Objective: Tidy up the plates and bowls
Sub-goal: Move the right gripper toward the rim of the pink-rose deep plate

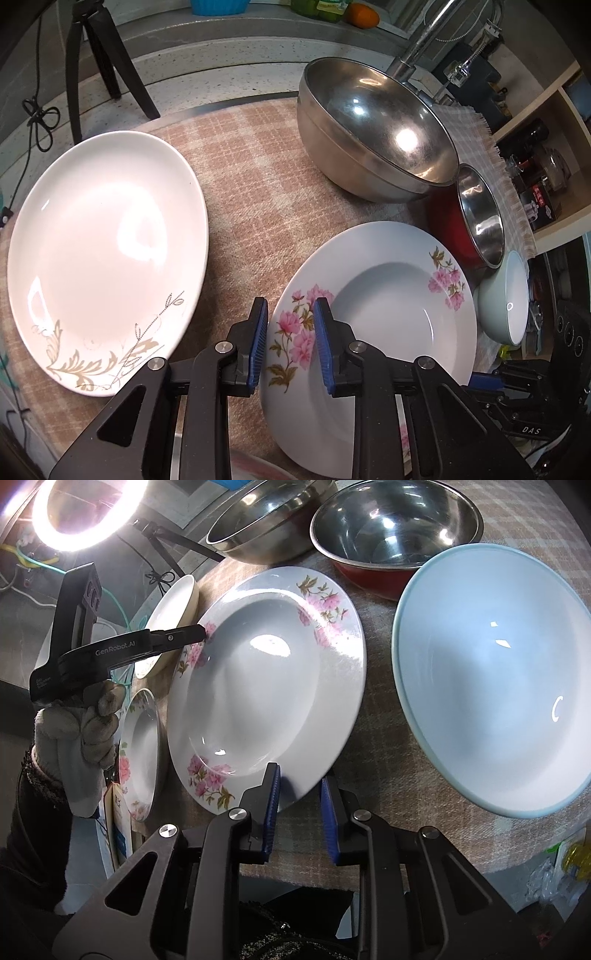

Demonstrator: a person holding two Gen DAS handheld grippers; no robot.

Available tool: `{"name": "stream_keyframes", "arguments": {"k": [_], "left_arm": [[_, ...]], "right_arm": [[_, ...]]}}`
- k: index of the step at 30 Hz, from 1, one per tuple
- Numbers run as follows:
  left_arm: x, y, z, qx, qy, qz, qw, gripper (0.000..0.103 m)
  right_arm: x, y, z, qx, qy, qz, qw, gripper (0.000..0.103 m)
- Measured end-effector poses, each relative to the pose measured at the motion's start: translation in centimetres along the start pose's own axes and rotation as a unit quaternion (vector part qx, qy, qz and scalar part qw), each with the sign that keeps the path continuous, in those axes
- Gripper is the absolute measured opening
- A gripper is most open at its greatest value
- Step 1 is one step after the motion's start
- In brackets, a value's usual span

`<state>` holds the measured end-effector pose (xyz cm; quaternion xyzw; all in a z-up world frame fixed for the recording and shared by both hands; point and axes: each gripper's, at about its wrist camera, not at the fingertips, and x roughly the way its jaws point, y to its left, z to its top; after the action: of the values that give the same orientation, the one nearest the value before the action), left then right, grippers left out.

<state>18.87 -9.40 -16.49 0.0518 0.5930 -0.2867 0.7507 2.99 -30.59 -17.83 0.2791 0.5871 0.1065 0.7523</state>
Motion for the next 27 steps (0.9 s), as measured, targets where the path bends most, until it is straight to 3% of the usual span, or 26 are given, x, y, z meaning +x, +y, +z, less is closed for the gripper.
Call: {"name": "stream_keyframes", "arguments": {"k": [27], "left_arm": [[-0.1,-1.2,-1.8,0.004,0.003,0.001,1.0000,0.023]], "right_arm": [[1.1,0.5,0.4,-0.019,0.024,-0.007,0.999,0.023]]}}
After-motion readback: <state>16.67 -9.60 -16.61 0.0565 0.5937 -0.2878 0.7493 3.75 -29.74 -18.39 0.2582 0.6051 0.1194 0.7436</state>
